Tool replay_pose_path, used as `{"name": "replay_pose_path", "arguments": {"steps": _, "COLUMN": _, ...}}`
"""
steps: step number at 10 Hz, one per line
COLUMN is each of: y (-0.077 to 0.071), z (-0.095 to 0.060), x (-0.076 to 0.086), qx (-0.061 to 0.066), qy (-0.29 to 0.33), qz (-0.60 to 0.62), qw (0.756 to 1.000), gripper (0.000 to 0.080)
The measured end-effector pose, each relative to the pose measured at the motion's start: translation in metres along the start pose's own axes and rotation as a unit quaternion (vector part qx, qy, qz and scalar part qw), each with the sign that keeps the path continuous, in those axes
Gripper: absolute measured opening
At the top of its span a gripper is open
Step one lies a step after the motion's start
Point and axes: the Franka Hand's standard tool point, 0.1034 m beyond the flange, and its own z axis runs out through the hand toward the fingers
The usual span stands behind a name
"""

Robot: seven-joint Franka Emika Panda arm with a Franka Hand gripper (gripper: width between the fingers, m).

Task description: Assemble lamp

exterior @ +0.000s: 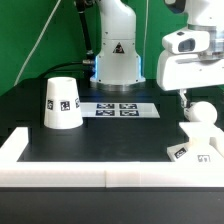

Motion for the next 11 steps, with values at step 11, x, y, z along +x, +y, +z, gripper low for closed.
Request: {"name": "replay_pose_path", "arguments": {"steps": 11, "y": 0.0, "z": 0.021, "x": -0.013, "qx": 0.001, "qy": -0.354, "qz": 0.018, "qw": 0.935, "gripper": 0.0698}}
